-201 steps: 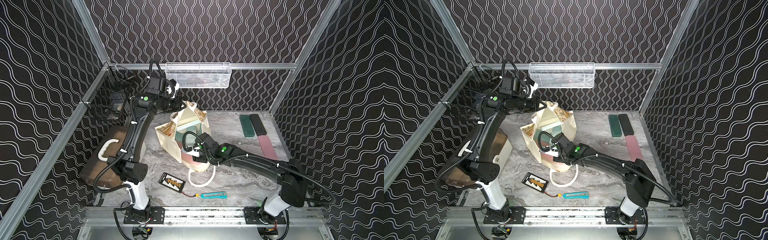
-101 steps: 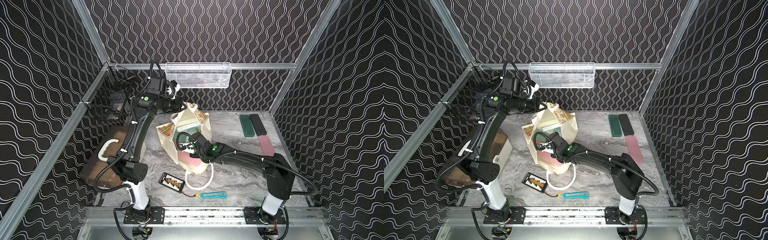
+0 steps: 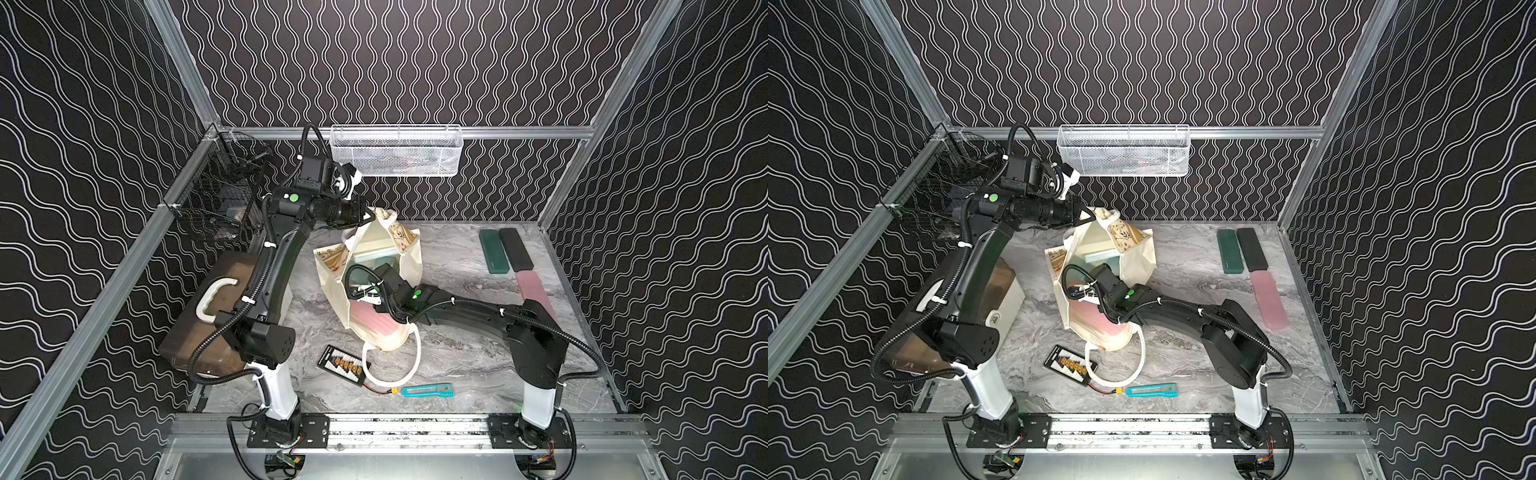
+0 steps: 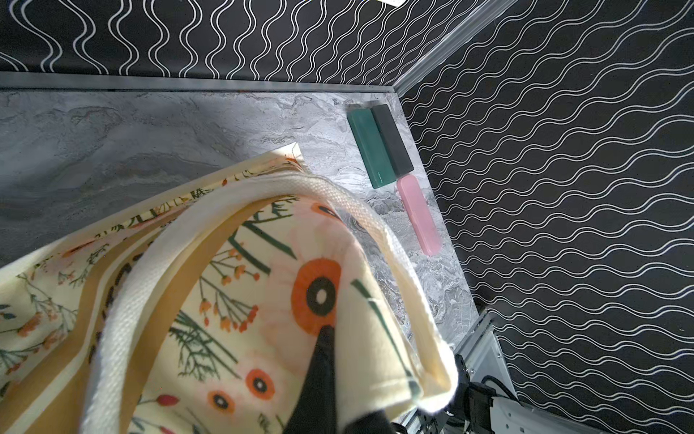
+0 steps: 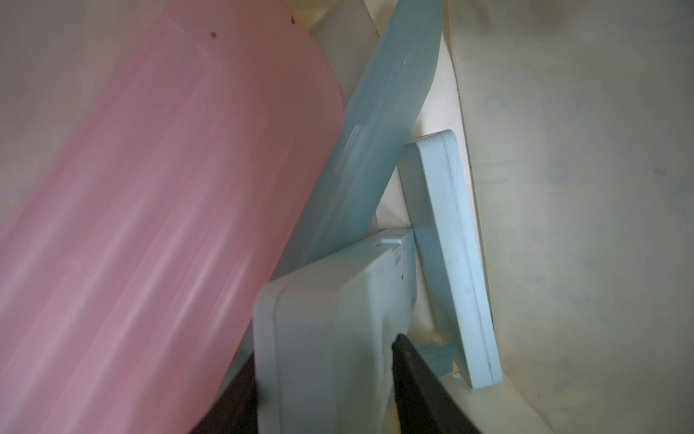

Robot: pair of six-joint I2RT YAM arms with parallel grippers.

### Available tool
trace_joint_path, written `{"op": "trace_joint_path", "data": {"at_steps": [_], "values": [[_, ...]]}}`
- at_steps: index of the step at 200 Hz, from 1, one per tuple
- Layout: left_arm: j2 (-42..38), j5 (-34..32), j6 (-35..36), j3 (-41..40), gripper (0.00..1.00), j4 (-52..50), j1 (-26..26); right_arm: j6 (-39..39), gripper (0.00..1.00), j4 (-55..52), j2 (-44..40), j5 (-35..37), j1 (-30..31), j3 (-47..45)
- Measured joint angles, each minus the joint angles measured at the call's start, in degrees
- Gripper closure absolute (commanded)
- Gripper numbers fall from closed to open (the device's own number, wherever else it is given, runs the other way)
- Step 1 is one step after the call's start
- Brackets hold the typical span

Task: Take out the pencil case from the canvas bag
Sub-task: Pick up the pencil case from the canvas bag.

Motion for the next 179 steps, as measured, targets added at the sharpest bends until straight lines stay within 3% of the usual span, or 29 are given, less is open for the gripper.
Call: {"op": "trace_joint_path", "data": {"at_steps": [51, 100, 179], "values": [[-0.5, -0.5, 0.0, -0.3, 1.0, -0.4, 0.0, 0.0, 0.73, 1.7, -0.5, 2.0, -0.3, 0.8], [-2.1, -0.6, -0.3, -3.0, 1.0, -0.5, 0.0, 0.7, 0.83, 2.7, -2.2, 1.4, -0.9, 0.0], [-2.8, -0.6, -1.7, -3.5, 1.0, 0.1, 0.0, 4.1, 0.85, 0.3, -8.9, -2.2, -1.4, -3.6]]}}
